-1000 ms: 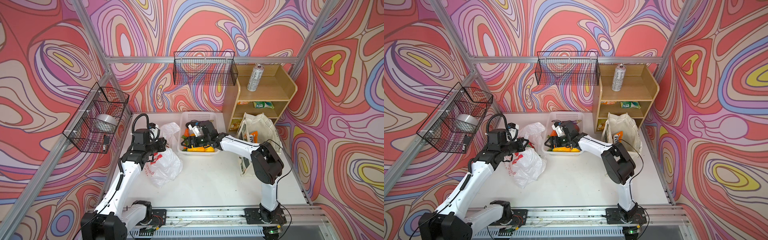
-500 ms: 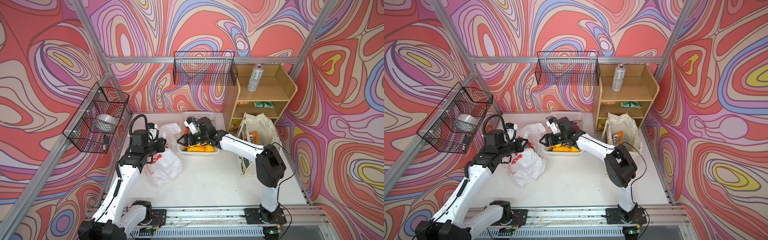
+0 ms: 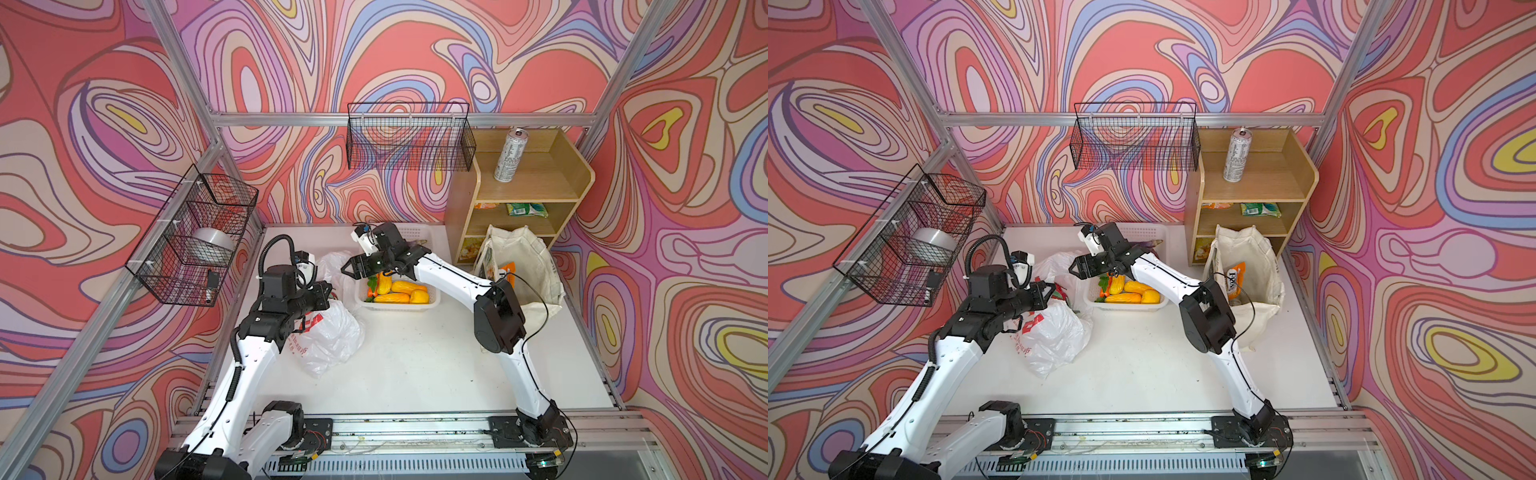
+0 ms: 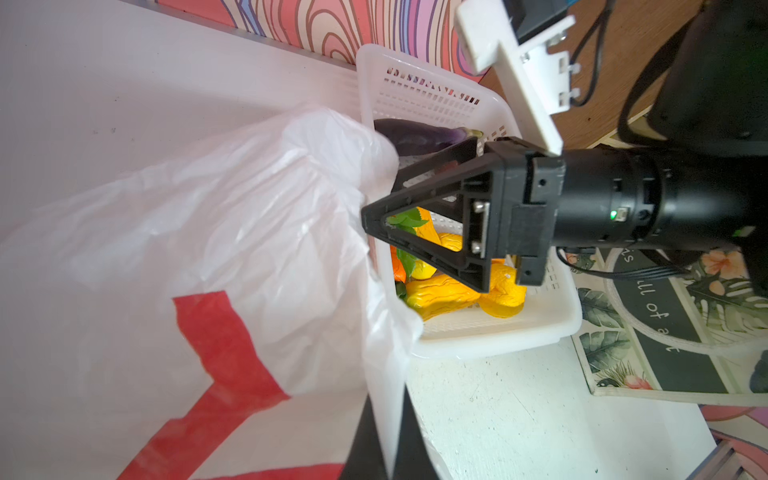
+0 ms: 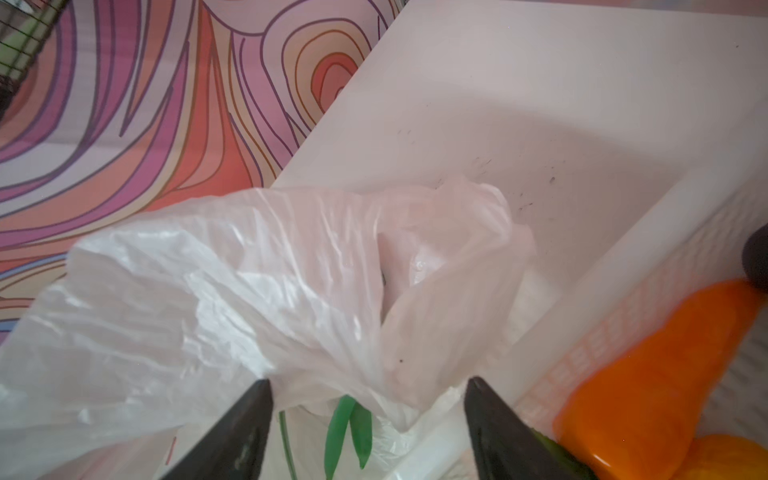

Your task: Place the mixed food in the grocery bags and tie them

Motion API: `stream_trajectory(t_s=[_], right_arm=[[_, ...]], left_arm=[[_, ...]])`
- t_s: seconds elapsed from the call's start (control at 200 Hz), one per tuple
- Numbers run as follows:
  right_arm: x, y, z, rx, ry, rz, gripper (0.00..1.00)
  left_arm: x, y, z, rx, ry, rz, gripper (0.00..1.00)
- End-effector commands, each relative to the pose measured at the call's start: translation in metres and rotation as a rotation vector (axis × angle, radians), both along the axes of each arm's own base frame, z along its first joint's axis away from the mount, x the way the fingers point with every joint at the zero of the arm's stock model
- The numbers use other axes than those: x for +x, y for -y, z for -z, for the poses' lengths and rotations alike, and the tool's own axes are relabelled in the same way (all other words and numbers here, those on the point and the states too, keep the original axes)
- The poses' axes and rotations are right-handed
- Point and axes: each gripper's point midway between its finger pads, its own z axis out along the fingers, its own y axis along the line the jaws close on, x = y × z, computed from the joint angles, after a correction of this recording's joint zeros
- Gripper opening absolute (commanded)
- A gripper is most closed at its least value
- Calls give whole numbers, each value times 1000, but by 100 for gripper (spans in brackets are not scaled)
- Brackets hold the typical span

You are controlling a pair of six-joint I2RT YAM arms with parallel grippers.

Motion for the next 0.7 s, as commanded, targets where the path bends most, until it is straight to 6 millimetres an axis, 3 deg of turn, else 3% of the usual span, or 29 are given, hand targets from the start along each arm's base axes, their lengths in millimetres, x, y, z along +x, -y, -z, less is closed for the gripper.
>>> stream_trajectory(t_s=[0.0, 0.1, 0.215, 0.401, 0.491, 0.696], right_arm=[[2, -4, -14, 27, 10, -26, 45], [1, -6, -21, 61, 0, -40, 0], [-2, -4, -38, 101, 2, -47, 0], [-20, -2, -87, 191, 11, -93, 0], [-29, 1, -113, 235, 27, -114, 0], [-46, 3, -152, 313, 40, -170, 0]], left_arm=[[-7, -2, 8, 5, -24, -6, 0], [-7, -2, 9, 2, -26, -7, 0], [-7, -5, 8, 16, -22, -18, 0], [-12, -23, -6, 110, 20, -79, 62], [-16, -34, -19, 159, 64, -117, 79], [-24, -47, -52, 232, 161, -159, 91]])
